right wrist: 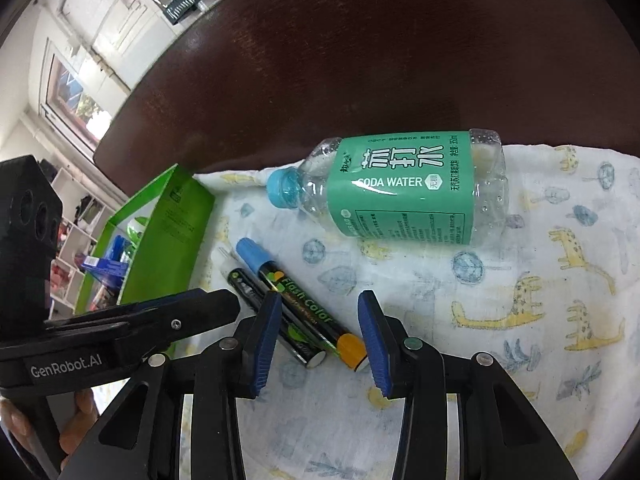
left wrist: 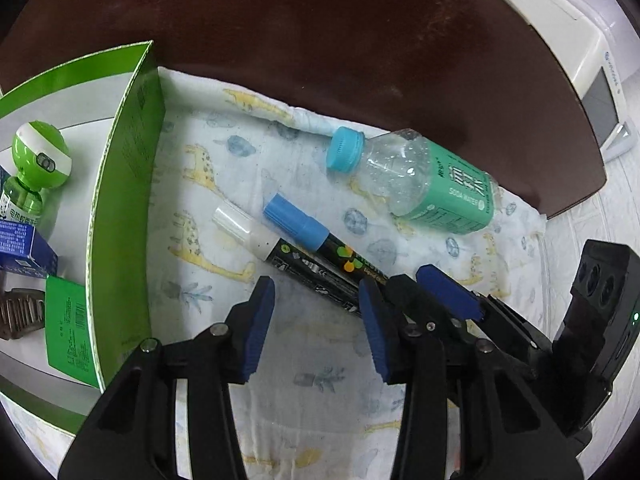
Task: Organize rigid objects
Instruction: 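Grasp the white-cap marker with the left gripper while the right gripper grasps the blue-cap marker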
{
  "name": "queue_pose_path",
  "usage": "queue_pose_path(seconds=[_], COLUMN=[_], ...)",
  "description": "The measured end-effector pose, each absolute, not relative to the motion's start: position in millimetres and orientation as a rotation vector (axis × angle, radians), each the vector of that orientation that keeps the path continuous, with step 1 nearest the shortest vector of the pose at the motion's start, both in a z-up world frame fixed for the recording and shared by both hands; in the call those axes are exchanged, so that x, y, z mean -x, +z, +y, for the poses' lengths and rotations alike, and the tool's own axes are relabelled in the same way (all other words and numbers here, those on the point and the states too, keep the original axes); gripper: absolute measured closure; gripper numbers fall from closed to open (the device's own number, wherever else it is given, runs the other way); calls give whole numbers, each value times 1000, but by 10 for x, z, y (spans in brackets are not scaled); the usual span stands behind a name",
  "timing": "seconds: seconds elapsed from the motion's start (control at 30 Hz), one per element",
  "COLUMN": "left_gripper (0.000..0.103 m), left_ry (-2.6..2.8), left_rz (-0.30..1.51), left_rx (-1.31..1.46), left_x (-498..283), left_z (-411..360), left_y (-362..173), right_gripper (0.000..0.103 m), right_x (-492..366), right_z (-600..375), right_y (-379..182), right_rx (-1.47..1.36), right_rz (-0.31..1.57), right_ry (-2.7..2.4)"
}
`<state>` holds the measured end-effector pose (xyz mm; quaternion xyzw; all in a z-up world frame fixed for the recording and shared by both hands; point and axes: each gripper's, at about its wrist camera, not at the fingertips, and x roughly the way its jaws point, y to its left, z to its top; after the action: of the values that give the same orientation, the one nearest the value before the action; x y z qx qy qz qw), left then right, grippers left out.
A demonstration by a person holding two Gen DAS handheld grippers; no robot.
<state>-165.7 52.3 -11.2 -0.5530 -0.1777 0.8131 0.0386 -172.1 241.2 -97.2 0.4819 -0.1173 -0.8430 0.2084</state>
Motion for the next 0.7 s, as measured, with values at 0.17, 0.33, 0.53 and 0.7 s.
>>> queue_pose_path(seconds=[0.17, 0.33, 0.53, 0.7], left_gripper=[62, 62, 75, 81], left_ry=[2497, 2561, 2561, 2500], left_rz=[-588, -564, -406, -251], left_rx=[1778, 1784, 1748, 1677], left_x=[1786, 1870, 1865, 1816], left_z=[514, 536, 731, 979], left_y=[-258, -251, -249, -254], right_gripper=[60, 62, 68, 69], right_x=[1723, 1639, 1522, 1385], right_z=[2341, 2274, 2376, 2509], right_y=[-1062, -1039, -1038, -1047], right_rx=[-1326, -1299, -1310, -1320], right_rz=[-230, -64, -49, -123], right_ry=[-2326, -2338, -2305, -2243])
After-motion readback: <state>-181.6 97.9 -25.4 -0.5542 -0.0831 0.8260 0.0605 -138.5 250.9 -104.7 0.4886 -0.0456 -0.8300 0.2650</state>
